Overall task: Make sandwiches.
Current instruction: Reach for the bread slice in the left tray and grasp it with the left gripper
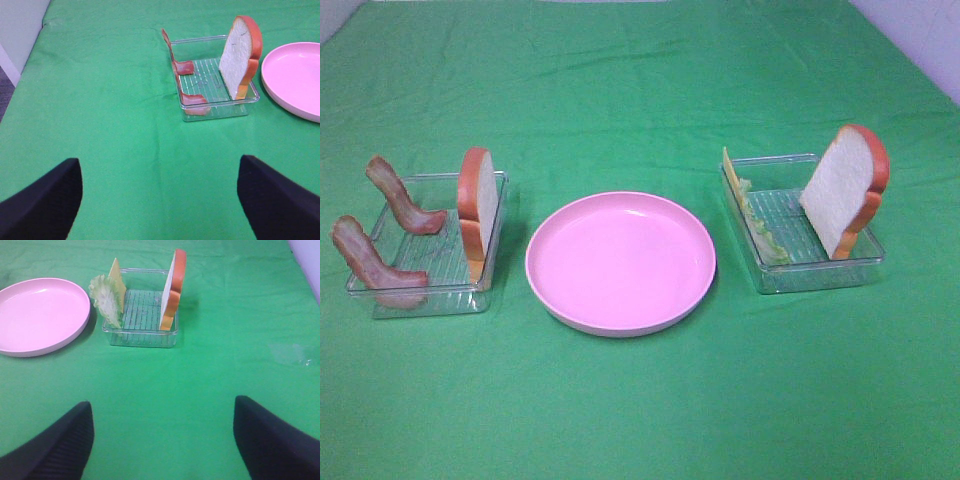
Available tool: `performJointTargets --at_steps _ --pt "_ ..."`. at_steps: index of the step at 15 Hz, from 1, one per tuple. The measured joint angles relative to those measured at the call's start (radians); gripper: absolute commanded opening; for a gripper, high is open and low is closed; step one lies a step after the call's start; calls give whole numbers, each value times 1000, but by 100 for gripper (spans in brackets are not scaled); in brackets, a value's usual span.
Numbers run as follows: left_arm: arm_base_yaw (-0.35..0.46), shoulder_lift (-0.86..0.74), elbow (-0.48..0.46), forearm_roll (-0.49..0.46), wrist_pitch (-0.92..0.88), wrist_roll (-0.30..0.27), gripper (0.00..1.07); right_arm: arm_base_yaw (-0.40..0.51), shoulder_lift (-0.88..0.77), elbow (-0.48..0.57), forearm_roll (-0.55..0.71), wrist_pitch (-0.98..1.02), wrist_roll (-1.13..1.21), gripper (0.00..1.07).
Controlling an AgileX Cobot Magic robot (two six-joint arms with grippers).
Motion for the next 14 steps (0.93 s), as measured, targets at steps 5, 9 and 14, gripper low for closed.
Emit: performJointTargets --at_steps 5,9,14 --pt "0 0 0 0 0 0 81 0 0 0 0 0 0 74" --pt "0 0 0 0 0 0 81 0 0 0 0 0 0 74" --pt "0 0 0 0 0 0 81 0 0 0 0 0 0 74"
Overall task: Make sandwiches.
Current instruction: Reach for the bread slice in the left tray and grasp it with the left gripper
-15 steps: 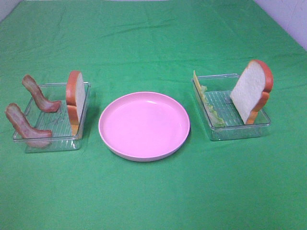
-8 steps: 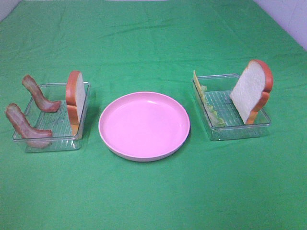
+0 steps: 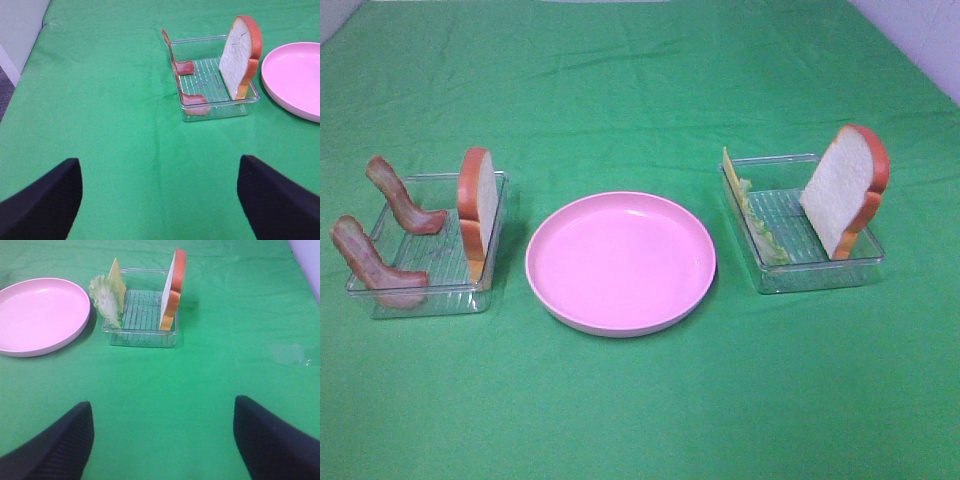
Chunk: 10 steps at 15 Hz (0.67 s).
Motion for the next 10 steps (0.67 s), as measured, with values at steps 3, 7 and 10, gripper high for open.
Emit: performJointTargets --at_steps 3,7,10 --pt "0 0 0 0 0 0 80 0 0 0 0 0 0 74" --pt "0 87 -29 1 -64 0 72 0 0 0 0 0 0 74" --pt "0 265 -81 -34 -179 -22 72 0 0 0 0 0 0 74"
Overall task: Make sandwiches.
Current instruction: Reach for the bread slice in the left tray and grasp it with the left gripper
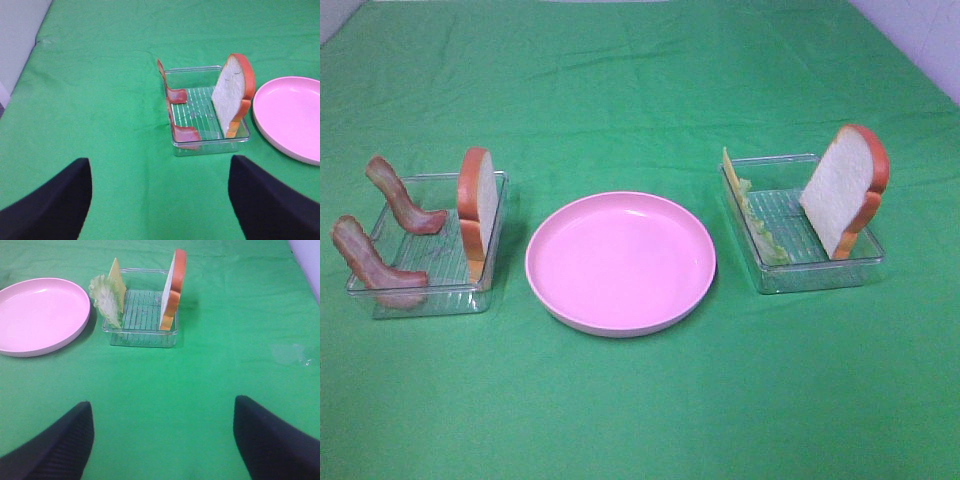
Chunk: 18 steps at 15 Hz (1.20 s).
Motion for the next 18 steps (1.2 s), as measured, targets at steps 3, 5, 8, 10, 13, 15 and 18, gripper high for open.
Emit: performJointTargets --at_steps 3,5,8,10,13,15,18 --pt "0 285 -105 -62 -48 -7 72 0 0 0 0 0 0 74" --pt "0 497 -219 -123 -32 -8 72 0 0 0 0 0 0 74" --pt "0 795 -416 -200 59 -8 72 0 0 0 0 0 0 74" --pt "0 1052 -616 -220 184 -13 72 0 0 0 0 0 0 74" --pt "-53 1226 -766 -208 231 -36 72 0 0 0 0 0 0 74" --pt "-138 1338 -856 -164 233 -104 72 0 0 0 0 0 0 74" --pt "-262 1495 -955 -50 256 -258 72 0 0 0 0 0 0 74"
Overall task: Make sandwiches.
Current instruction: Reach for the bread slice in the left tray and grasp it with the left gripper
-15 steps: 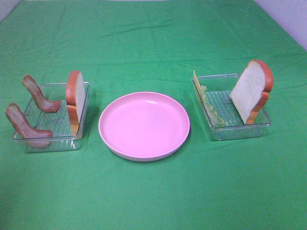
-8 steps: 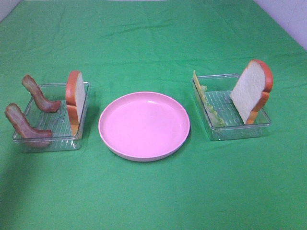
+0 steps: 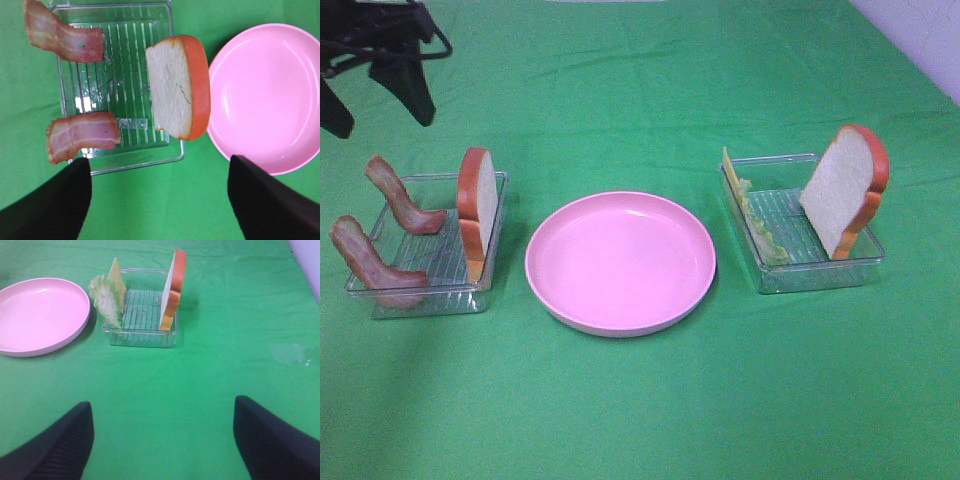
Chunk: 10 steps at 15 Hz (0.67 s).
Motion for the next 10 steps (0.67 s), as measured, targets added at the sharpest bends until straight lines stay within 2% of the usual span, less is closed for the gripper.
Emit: performJointTargets --at_steps 2,3,6,10 --pt "-63 62 -39 50 22 -55 72 0 0 0 0 0 0 74" --pt "-128 130 -85 97 38 -112 72 0 0 0 0 0 0 74" --pt "-192 215 -155 111 51 -153 72 0 0 0 0 0 0 74" --pt "-197 273 -197 169 77 -182 72 0 0 0 0 0 0 74"
